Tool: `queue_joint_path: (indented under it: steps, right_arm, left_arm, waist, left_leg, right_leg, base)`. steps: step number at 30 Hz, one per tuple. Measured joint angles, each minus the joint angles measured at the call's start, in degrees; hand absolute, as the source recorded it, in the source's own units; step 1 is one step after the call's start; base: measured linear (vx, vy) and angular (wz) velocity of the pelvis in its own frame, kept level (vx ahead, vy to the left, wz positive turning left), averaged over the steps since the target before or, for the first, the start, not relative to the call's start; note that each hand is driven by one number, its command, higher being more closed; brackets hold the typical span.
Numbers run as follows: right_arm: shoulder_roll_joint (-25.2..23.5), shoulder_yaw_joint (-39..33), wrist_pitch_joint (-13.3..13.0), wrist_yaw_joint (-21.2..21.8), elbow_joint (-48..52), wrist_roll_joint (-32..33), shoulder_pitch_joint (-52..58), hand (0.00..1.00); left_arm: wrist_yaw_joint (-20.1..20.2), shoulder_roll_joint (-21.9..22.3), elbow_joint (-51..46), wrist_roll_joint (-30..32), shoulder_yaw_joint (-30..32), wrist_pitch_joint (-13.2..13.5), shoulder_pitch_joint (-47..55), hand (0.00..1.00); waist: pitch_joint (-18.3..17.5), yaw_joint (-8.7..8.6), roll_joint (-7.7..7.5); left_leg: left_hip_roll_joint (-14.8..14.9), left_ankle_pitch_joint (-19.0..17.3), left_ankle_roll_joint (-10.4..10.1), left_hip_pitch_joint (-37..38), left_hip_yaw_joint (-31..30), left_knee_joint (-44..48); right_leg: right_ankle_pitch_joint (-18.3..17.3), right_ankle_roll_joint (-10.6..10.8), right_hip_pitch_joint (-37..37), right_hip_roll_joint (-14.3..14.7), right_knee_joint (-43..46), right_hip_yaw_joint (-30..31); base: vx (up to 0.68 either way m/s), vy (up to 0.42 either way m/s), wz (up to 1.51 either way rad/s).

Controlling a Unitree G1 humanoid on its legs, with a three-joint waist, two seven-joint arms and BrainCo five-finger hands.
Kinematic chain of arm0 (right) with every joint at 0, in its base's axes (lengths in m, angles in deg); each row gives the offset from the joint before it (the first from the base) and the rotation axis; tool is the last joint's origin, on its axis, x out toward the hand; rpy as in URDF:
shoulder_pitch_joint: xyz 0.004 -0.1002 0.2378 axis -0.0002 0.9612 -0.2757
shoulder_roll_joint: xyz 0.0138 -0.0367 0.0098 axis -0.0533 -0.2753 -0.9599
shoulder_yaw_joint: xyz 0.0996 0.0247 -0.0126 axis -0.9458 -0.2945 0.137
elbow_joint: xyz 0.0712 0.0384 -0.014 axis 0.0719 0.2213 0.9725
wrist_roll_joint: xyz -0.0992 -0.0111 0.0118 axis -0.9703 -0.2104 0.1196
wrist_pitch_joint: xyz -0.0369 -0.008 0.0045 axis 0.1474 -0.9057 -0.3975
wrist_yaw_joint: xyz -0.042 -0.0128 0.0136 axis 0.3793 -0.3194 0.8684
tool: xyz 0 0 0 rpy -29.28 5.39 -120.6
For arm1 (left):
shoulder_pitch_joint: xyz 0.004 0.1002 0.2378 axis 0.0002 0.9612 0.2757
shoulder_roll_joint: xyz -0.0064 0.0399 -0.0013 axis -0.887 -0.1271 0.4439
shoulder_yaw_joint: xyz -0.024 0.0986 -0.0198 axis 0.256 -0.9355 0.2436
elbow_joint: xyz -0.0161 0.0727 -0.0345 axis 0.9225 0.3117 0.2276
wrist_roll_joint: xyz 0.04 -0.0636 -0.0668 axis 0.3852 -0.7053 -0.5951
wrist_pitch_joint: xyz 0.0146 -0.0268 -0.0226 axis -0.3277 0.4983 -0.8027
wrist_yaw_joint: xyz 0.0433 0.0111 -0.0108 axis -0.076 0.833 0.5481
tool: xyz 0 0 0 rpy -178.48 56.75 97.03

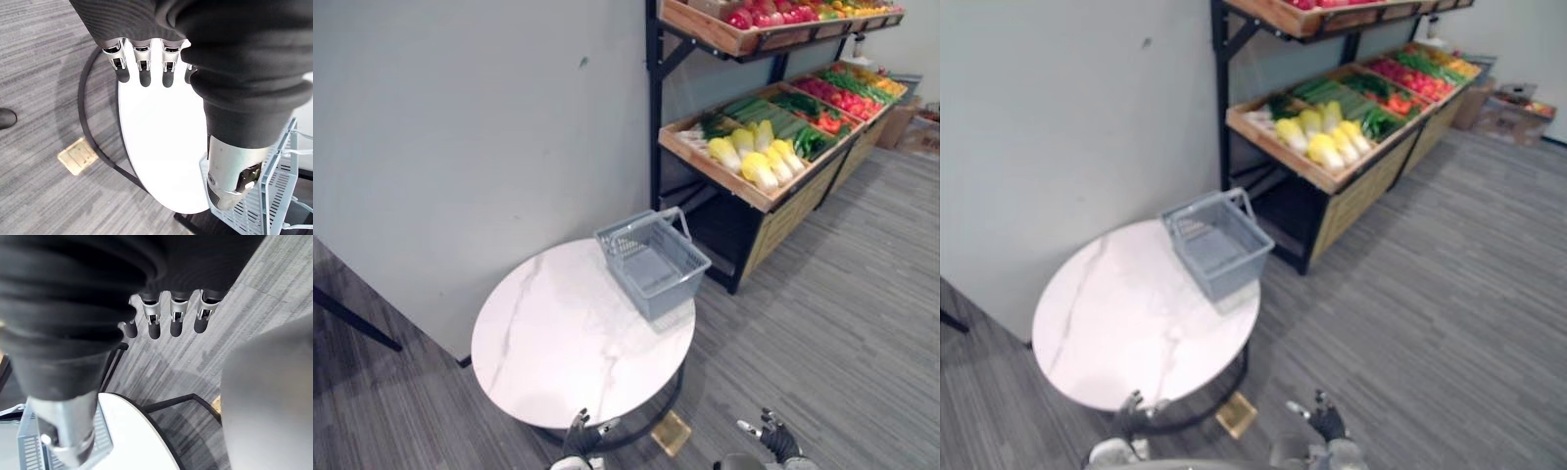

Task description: Pick vegetable in the basket

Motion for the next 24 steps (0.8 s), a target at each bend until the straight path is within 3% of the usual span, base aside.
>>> queue_joint_path:
  steps: [2, 4, 6, 8, 9, 10, 12, 14, 17, 19, 21, 24]
  right_arm:
    - [0.0, -0.9, -0.2, -0.1, 0.9, -0.1, -0.1, 0.0]
    - [-0.6, -1.2, -0.2, -0.2, 1.2, -0.1, 0.1, 0.0]
    - [-0.9, -1.6, 0.1, -0.2, 1.9, -0.1, 0.1, 0.0]
    - [-0.8, -2.2, 0.3, -0.2, 2.5, 0.0, 0.0, 0.0]
    - [-0.5, -2.7, 0.3, -0.5, 3.5, -0.1, 0.2, 0.0]
    - [0.0, -2.7, 0.4, -0.6, 3.5, -0.2, 0.1, 0.0]
    - [0.4, -2.6, 0.9, -0.8, 3.1, -1.8, -0.3, 0.0]
    - [0.2, -2.6, 1.0, -0.9, 2.0, -2.3, -1.0, 0.0]
    - [0.5, -1.9, 1.3, -1.3, 0.7, -2.4, -1.1, 0.0]
    - [0.6, -1.0, 1.3, -1.3, 0.5, -2.4, -1.3, 0.0]
    - [1.3, -0.8, 1.4, -1.4, 0.8, -2.5, -2.0, 0.0]
    - [2.7, -1.8, 1.5, -1.9, 5.5, -3.8, -1.0, 0.0]
  left_arm:
    - [0.0, 0.3, -0.1, -0.1, 0.2, 0.0, -0.6, 0.0]
    - [-0.1, 0.5, -0.2, -0.2, 1.7, 0.0, -0.2, 0.0]
    - [-0.3, 0.8, -0.2, -0.5, 3.8, 0.0, 0.0, 0.0]
    - [-0.9, 2.3, -0.1, -0.4, 6.2, 0.0, -0.2, 0.0]
    - [-1.2, 3.5, 0.0, -0.3, 6.7, -0.1, -0.3, 0.0]
    - [-1.3, 4.4, 0.1, 0.0, 6.9, -0.1, -0.8, 0.0]
    - [-1.7, 6.0, 1.6, 0.6, 9.0, -0.2, -0.8, 0.0]
    - [-2.5, 6.2, 2.6, 0.6, 12.3, -0.4, -1.0, 0.0]
    - [-3.6, 6.3, 3.4, 0.6, 16.5, -0.9, -1.8, 0.0]
    - [-4.1, 6.0, 4.1, 0.6, 18.3, -1.0, -1.7, 0.0]
    - [-4.1, 5.4, 4.6, 0.6, 18.4, -1.1, -1.8, 0.0]
    - [-4.5, 4.3, 5.3, 0.8, 18.1, -1.4, -1.8, 0.0]
  waist:
    - [0.6, 0.0, 0.56]
    - [1.1, 0.35, -0.14]
    - [1.4, 0.46, 0.33]
    - [1.5, 0.52, 0.78]
    - [1.7, 0.19, 2.17]
    - [2.0, 0.27, 2.4]
    - [1.5, 0.5, 3.2]
    - [1.3, 0.23, 3.52]
    - [1.3, 0.36, 3.36]
    - [1.3, 0.92, 3.29]
    - [1.4, 0.53, 3.19]
    - [1.7, 0.17, 2.56]
  left_leg:
    - [1.7, -2.7, -2.2, 0.9, -2.0, 0.2]
    - [2.4, -5.0, -4.0, 1.7, -3.4, 1.3]
    - [4.7, -9.8, -6.8, 2.1, -5.1, 4.8]
    - [7.8, -12.1, -9.2, 3.5, -6.8, 5.2]
    - [9.2, -12.1, -8.9, 4.1, -8.7, 5.0]
    - [9.4, -10.9, -8.9, 4.5, -9.6, 5.2]
    - [10.8, -5.1, -9.0, 3.7, -12.3, 5.7]
    - [11.8, -2.2, -9.0, 2.1, -13.9, 8.5]
    - [12.9, 4.5, -11.4, -4.1, -17.5, 20.9]
    - [13.9, 11.1, -13.0, -7.4, -16.6, 29.2]
    - [15.0, 10.8, -13.1, -10.4, -11.5, 34.5]
    - [14.9, 4.5, -11.7, -12.1, -2.7, 32.7]
  right_leg:
    - [0.5, 0.7, -1.0, 0.1, -13.0, -0.9]
    - [2.3, 1.5, -0.8, -0.9, -27.0, 0.2]
    - [5.5, 2.1, -0.9, -1.5, -38.4, 2.6]
    - [11.2, 4.5, -0.7, 0.3, -35.5, 1.8]
    - [10.3, 4.0, -1.2, 1.4, -31.2, 0.8]
    - [8.3, 3.0, -1.6, 1.5, -28.9, 0.2]
    - [3.8, 1.0, -1.1, 1.2, -25.4, -2.9]
    - [2.3, 0.1, 0.7, 1.1, -25.7, -5.4]
    - [0.0, -1.8, 6.4, 1.0, -27.3, -9.7]
    - [-0.8, -2.9, 10.5, 1.3, -29.5, -11.6]
    - [-1.0, -3.2, 14.2, 1.0, -32.3, -13.0]
    - [-0.9, -3.1, 18.3, -0.1, -35.2, -14.7]
  base:
    - [0.27, -0.172, 0.57]
    - [0.29, -0.252, 0.42]
    - [0.36, -0.366, 0.28]
    - [0.43, -0.449, 0.5]
    - [0.45, -0.46, 0.7]
    - [0.5, -0.513, 0.66]
    - [0.45, -0.456, 0.53]
    - [0.3, -0.282, 0.67]
    - [0.26, -0.253, 0.62]
    - [0.27, -0.232, 0.27]
    - [0.28, -0.164, 0.26]
    - [0.17, -0.034, 0.29]
